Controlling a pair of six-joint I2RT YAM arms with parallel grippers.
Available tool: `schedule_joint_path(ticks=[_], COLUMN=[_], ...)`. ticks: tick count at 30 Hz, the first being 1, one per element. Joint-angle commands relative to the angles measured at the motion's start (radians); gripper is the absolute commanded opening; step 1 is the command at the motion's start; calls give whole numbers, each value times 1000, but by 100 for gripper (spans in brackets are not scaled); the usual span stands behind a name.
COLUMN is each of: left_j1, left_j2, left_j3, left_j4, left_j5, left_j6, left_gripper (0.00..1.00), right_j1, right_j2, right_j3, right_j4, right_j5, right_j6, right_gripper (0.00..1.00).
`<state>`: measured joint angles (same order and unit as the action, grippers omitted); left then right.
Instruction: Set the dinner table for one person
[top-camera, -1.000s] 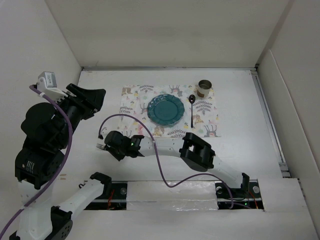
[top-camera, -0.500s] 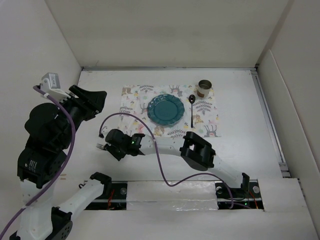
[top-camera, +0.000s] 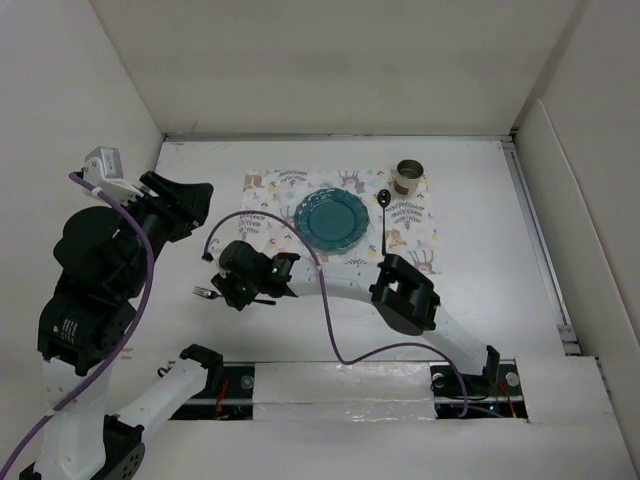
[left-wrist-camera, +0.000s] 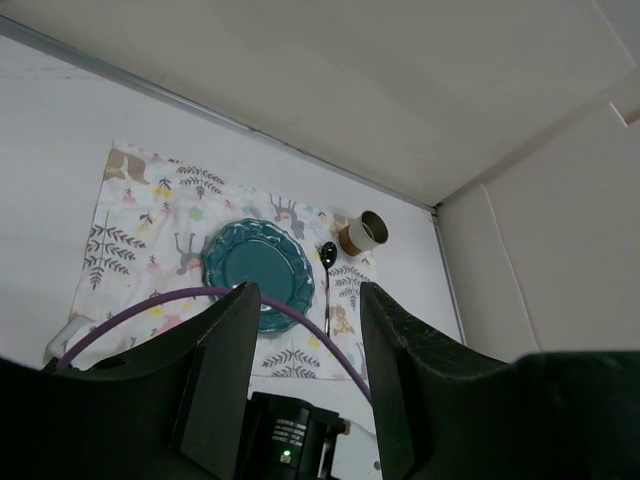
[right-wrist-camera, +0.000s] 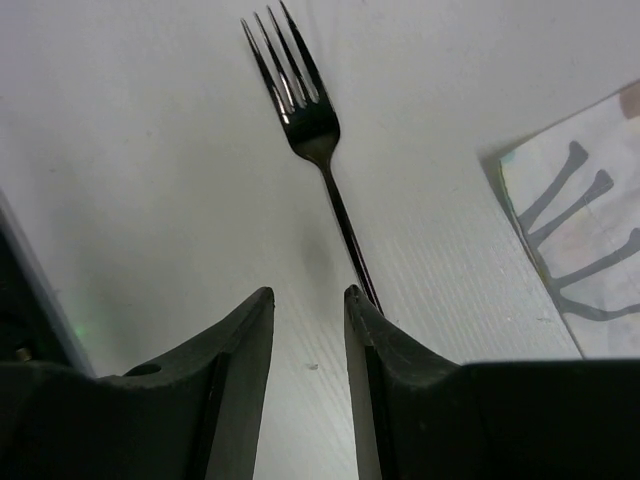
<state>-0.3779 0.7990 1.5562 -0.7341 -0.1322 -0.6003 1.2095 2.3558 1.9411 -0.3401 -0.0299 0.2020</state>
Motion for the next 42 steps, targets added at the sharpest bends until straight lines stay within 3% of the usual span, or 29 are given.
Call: schedule_joint_path(ticks=[1,5,10,27,30,33,34,36,42], left_j1=[4,4,4,4,4,4,4,4,4], left_j2=[3,5,14,19,16,16,16,16,14], left_j3=[-15,-28,-28,-50,-50,-54,-56,-58,-61], left_j4=[53,61,62,73,75,71,71,68,70], left_j5=[-9,-15,-30,-58,-60,-64,-66,-66,-73], left_j6=[23,31,45,53,53,54,53,53,50], left_gripper=[41,41,41,41,41,41,41,41,41], right_j1=[-24,-42,-42,-5,4,15,15,24,10], right_j2=[-107,-69,63,85,97,111,114,111,17], right_j3=[-27,2,136,61,56,41,38,35,67], right_j4=[101,80,-37,-22,-22,-8,-7,-2,21], right_j5=[-94,-56,-67,-19,7,60,73,94,104], right_j6=[0,-10,-98,-145,-141,-139,-136,-109,46], right_gripper=[40,48,49,45,42,32,16,3,0])
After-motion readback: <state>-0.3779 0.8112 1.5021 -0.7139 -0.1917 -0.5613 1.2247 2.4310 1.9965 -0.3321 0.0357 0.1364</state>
